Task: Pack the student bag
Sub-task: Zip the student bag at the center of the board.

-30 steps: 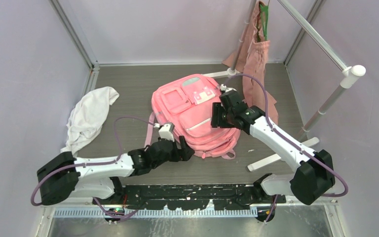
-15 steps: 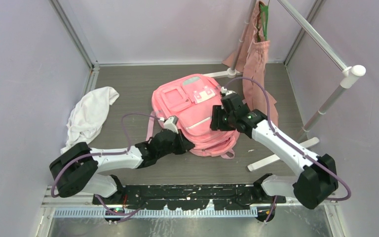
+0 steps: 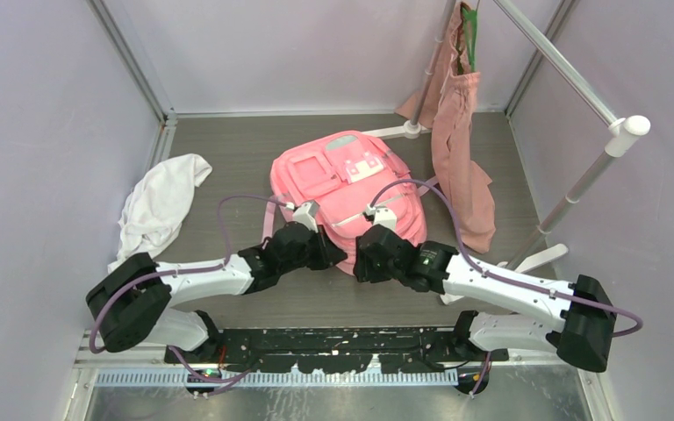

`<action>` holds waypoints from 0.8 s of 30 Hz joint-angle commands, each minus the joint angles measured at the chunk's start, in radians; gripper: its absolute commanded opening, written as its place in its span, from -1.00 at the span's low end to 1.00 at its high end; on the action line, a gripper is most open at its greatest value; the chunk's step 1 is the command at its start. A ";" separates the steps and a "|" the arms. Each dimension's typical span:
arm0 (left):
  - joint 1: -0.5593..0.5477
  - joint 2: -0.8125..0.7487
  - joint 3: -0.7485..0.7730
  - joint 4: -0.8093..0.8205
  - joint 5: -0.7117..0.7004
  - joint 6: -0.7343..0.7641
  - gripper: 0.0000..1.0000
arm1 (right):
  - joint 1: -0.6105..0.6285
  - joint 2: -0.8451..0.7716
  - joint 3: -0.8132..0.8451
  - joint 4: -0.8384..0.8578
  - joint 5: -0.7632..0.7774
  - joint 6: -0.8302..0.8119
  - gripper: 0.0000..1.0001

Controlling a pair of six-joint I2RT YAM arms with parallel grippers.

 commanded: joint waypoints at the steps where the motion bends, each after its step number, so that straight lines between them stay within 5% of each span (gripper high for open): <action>1: 0.007 -0.017 0.069 0.097 0.015 -0.016 -1.00 | 0.004 0.000 -0.032 0.064 0.117 0.092 -0.16; 9: 0.007 -0.088 0.109 0.054 0.005 0.001 -1.00 | 0.004 0.069 -0.092 0.180 0.114 0.098 -0.01; 24: 0.007 -0.098 0.103 0.045 0.026 -0.003 -1.00 | -0.019 0.135 -0.083 0.227 0.206 0.062 -0.04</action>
